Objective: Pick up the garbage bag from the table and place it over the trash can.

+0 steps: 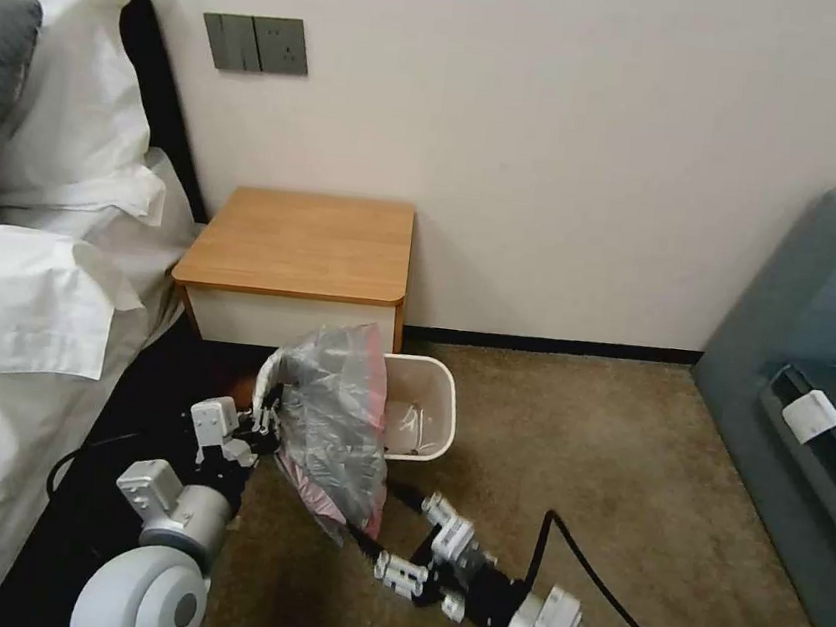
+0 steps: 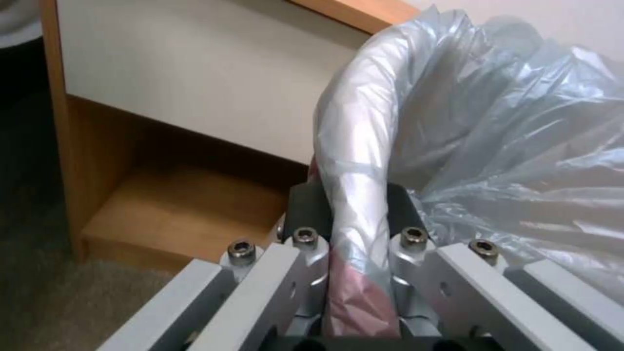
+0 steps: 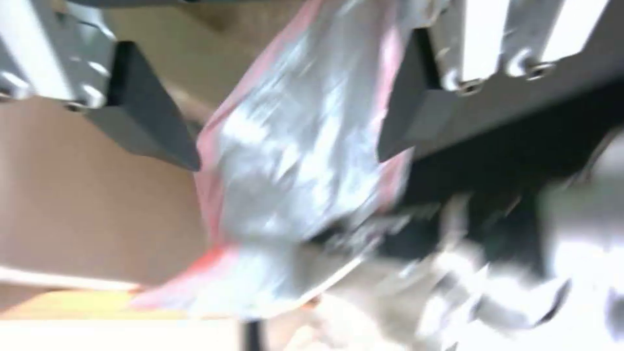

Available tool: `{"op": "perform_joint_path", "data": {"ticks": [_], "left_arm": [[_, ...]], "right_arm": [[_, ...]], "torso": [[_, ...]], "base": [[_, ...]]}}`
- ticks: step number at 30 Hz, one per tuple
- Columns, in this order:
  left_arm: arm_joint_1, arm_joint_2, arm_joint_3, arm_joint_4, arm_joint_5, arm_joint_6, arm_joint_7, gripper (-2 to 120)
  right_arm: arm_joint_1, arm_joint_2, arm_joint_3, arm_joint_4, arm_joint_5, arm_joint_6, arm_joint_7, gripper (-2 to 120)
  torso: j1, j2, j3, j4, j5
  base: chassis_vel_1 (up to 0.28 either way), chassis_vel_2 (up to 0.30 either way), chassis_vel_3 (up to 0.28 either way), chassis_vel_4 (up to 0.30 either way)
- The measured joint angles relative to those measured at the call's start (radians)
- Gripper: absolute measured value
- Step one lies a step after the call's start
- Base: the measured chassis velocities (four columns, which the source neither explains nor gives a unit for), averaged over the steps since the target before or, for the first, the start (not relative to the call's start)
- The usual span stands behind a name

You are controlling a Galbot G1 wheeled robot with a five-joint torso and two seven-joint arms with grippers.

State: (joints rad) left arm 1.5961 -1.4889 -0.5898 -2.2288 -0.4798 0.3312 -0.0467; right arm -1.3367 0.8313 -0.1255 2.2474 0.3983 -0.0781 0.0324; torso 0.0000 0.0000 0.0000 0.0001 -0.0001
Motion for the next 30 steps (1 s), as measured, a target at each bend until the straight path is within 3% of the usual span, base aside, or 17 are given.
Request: {"op": "perform_joint_path", "data": {"ticks": [6, 13, 18, 26, 30], "left_arm": [[0.011, 0.003, -0.001, -0.004, 0.015, -0.009, 0.008, 7], [0.02, 0.008, -0.003, -0.011, 0.017, -0.014, 0.011, 7], [0.023, 0.004, 0.003, -0.016, 0.018, -0.016, 0.013, 7], [0.027, 0.001, 0.008, -0.023, 0.02, -0.017, 0.015, 7], [0.026, 0.003, 0.006, -0.022, 0.02, -0.017, 0.015, 7]], "right_arm": [[0.087, 0.095, -0.017, 0.005, 0.142, -0.074, 0.102, 98], [0.14, 0.119, -0.028, -0.008, 0.196, -0.109, 0.12, 100], [0.187, 0.141, -0.032, -0.05, 0.305, -0.139, 0.122, 100], [0.236, 0.176, -0.044, -0.096, 0.359, -0.151, 0.113, 92], [0.246, 0.186, -0.05, -0.112, 0.351, -0.15, 0.102, 70]], "torso": [[0.0, 0.0, 0.0, 0.0, 0.0002], [0.0, 0.0, 0.0, 0.0, 0.0], [0.0, 0.0, 0.0, -0.0001, 0.0001], [0.0, 0.0, 0.0, 0.0, 0.0001], [0.0, 0.0, 0.0, 0.0, 0.0001]], "base": [[0.0, 0.0, 0.0, 0.0], [0.0, 0.0, 0.0, 0.0], [0.0, 0.0, 0.0, 0.0], [0.0, 0.0, 0.0, 0.0], [0.0, 0.0, 0.0, 0.0]]}}
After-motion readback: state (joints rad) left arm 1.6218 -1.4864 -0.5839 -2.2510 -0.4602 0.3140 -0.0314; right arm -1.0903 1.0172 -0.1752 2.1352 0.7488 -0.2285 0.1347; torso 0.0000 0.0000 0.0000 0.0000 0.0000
